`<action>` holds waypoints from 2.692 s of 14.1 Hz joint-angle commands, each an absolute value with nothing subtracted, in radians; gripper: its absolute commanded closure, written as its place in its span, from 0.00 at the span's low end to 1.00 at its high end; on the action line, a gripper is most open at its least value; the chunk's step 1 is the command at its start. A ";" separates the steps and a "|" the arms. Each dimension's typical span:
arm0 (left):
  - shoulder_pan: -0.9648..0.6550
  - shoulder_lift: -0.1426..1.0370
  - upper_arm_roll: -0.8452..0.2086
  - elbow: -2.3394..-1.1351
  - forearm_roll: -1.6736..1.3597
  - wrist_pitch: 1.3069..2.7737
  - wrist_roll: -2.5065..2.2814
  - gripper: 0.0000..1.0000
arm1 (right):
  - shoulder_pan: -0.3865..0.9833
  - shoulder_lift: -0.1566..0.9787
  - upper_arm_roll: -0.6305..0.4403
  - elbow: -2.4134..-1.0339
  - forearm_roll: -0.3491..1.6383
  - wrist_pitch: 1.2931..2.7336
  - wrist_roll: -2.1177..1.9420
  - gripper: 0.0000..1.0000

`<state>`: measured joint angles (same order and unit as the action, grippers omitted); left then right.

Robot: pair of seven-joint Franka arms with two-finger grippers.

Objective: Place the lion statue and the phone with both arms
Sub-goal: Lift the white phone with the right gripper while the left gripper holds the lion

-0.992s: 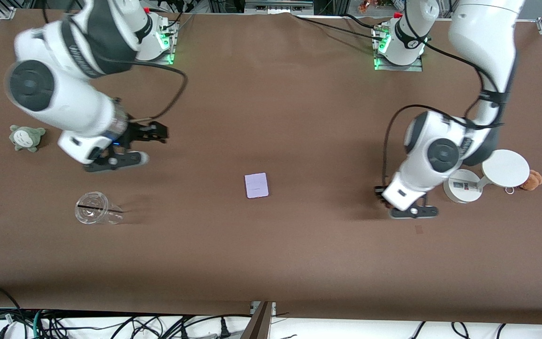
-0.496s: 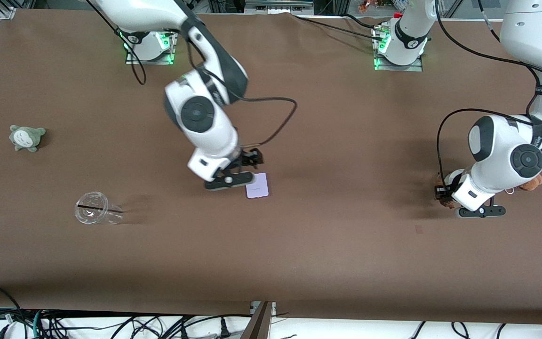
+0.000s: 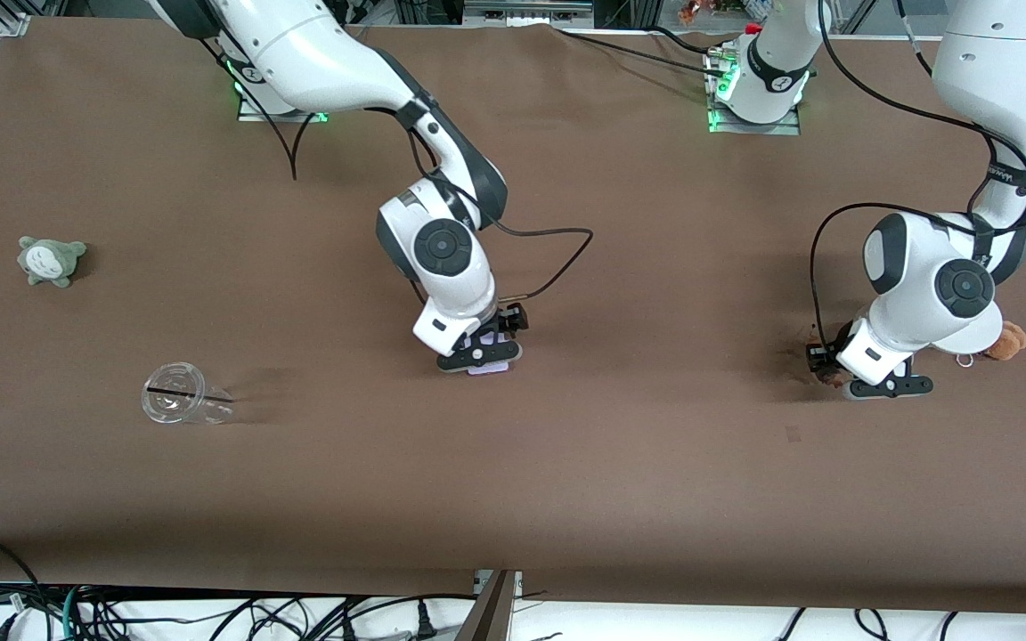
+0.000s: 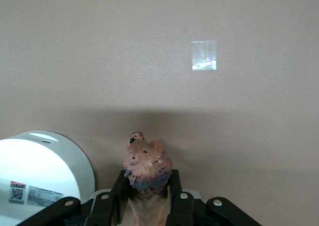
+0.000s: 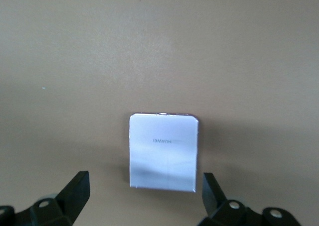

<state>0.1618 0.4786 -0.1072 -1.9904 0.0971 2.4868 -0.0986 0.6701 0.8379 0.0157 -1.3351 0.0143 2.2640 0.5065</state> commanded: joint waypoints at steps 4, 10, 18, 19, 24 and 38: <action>0.184 0.439 -0.114 -2.072 0.112 2.569 -0.109 1.00 | 0.703 0.904 -0.008 -1.296 -0.067 2.310 0.580 0.00; 0.184 0.442 -0.113 -2.071 0.112 2.574 -0.109 1.00 | 0.693 0.920 -0.018 -1.296 -0.087 2.330 0.572 0.00; 0.186 0.451 -0.110 -2.071 0.112 2.585 -0.109 0.81 | 0.703 0.950 -0.018 -1.307 -0.083 2.387 0.604 0.00; 0.196 0.453 -0.110 -2.069 0.112 2.585 -0.109 0.75 | 0.703 0.950 -0.017 -1.312 -0.083 2.394 0.604 0.00; 0.198 0.454 -0.110 -2.068 0.112 2.585 -0.109 0.71 | 0.703 0.948 -0.017 -1.316 -0.087 2.395 0.595 0.09; 0.198 0.462 -0.112 -2.049 0.112 2.577 -0.113 0.00 | 0.579 0.744 -0.023 -1.478 -0.071 2.246 0.479 0.63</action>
<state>0.1898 0.4732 -0.1047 -2.0504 0.0971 2.5724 -0.0990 0.6127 0.8524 -0.0280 -1.3502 -0.0693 2.2493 0.5286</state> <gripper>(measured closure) 0.009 0.172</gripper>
